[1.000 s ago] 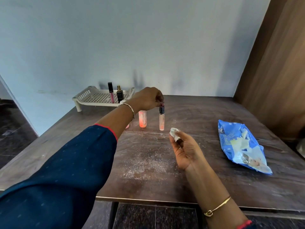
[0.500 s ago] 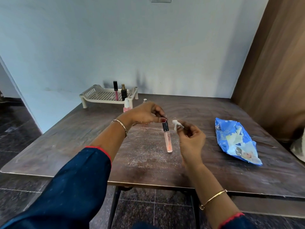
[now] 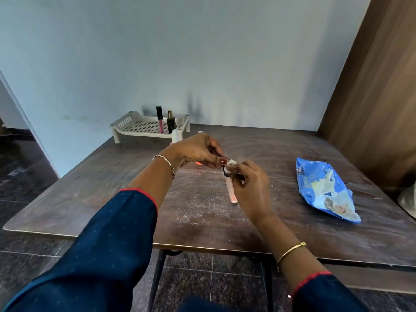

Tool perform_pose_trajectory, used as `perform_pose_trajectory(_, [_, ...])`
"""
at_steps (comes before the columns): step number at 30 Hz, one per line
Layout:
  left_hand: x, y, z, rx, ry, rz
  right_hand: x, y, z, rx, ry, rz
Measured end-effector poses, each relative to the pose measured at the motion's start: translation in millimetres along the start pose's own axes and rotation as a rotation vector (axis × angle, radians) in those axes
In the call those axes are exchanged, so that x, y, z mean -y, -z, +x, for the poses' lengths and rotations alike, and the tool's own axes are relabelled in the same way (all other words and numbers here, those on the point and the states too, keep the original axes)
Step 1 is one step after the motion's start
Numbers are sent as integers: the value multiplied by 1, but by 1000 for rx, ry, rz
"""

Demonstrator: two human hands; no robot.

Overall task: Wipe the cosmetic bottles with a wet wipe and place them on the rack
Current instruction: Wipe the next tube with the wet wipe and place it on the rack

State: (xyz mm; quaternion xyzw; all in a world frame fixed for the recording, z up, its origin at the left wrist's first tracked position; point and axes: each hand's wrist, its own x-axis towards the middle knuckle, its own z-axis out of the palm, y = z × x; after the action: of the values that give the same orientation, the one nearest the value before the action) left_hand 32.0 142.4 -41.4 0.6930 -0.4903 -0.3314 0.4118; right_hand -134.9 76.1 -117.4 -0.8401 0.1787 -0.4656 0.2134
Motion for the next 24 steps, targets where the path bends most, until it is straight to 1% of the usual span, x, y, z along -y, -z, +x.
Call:
perform_pose_trajectory(2, [1, 1, 1, 4, 3, 9, 0, 1, -6, 24, 39, -72])
perform_pose_trajectory(4, [2, 2, 3, 8, 7, 12, -2, 2, -15, 42, 30, -105])
perform_pose_trajectory(7, [2, 3, 5, 16, 24, 20, -9, 2, -28, 106, -58, -151])
perform_pose_trajectory(11, [-1, 2, 5, 31, 22, 10, -18, 5, -42, 249, -154, -206])
perform_pose_trajectory(13, [-3, 0, 4, 30, 10, 8, -19, 4, -44, 266, -182, -207])
perform_pose_trajectory(16, [-6, -1, 2, 32, 15, 7, -14, 2, -42, 199, -216, -143])
perform_pose_trajectory(21, [-10, -2, 2, 44, 14, 29, 9, 4, -8, 4, -232, 50])
perform_pose_trajectory(24, [-12, -4, 5, 51, 3, 53, 12, 2, 4, -85, -211, 97])
